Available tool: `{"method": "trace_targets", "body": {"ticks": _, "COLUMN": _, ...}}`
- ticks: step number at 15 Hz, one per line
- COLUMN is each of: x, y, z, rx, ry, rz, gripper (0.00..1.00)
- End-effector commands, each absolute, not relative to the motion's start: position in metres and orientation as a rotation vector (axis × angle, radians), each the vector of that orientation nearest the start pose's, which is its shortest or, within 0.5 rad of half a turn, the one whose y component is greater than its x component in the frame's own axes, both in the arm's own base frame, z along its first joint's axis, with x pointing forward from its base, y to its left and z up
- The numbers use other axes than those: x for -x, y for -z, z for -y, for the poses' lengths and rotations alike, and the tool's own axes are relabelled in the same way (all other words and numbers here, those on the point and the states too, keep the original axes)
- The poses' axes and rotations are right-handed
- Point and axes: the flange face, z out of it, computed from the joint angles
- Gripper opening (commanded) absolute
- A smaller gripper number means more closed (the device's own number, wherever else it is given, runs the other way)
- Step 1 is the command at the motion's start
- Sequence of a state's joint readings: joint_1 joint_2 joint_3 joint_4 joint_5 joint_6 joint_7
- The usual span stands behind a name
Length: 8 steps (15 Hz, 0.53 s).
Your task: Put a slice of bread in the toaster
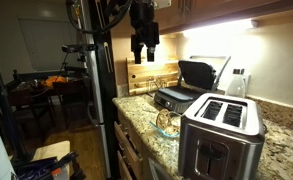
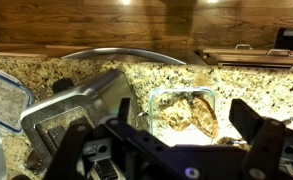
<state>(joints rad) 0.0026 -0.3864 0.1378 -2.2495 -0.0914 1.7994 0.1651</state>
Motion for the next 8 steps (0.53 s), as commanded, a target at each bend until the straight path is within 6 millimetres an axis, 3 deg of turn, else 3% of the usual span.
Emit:
{"method": "trace_targets", "body": {"ticks": 1, "x": -0.457, "y": -0.501, "z": -0.066, "rx": 3.317, "ry": -0.099, "rz": 0.044, "gripper": 1.0}}
{"method": "trace_targets", "body": {"ticks": 8, "x": -0.5, "y": -0.475, "z": -0.083, "rx": 3.314, "ry": -0.174, "rz": 0.103, "gripper": 1.0}}
